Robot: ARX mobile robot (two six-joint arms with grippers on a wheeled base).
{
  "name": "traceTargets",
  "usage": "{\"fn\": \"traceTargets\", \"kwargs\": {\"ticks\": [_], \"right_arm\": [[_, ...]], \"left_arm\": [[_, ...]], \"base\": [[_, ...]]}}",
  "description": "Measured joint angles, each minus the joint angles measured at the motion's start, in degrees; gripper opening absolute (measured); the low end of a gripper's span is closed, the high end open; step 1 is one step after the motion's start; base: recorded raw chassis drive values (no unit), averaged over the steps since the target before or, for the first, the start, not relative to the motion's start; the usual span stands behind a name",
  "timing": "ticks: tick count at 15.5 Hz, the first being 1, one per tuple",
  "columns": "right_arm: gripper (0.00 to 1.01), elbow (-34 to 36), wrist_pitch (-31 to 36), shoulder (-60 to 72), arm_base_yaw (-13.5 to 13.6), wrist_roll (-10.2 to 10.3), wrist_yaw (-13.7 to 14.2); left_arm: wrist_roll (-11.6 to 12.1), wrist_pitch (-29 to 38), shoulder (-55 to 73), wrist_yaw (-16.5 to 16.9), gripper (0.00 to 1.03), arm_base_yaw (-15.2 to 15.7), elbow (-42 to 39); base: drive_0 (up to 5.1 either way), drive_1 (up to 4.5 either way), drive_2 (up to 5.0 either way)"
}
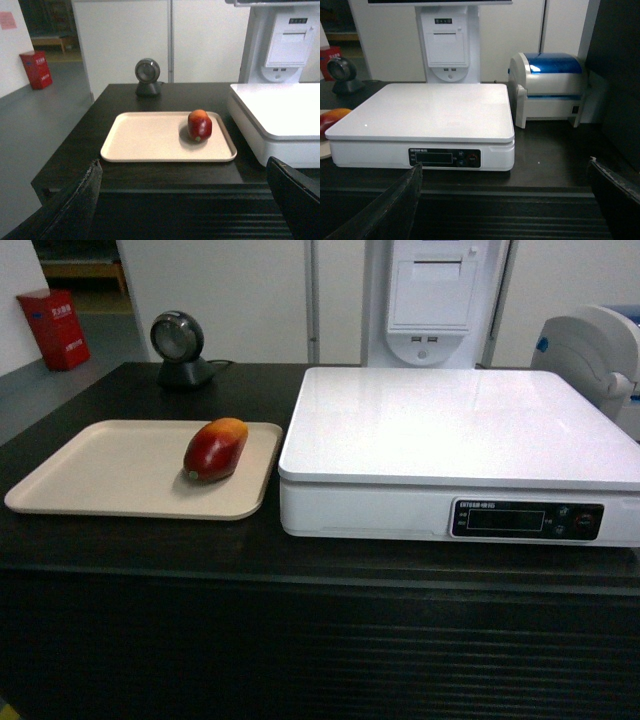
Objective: Place dark red mango on scale at checkout
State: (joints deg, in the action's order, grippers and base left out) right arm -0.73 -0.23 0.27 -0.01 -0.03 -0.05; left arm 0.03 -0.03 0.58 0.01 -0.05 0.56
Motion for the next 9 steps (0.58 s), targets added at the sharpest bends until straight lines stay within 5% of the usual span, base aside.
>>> {"fn": "traceTargets", "kwargs": {"ticks": [9], "right_arm": [[0.98,0.0,0.0,0.0,0.0,0.0,0.1]], "left_arm": [[0.0,-0.1,0.0,0.0,0.98,0.0,0.0]], "base": [[0.0,0.00,0.0]]}}
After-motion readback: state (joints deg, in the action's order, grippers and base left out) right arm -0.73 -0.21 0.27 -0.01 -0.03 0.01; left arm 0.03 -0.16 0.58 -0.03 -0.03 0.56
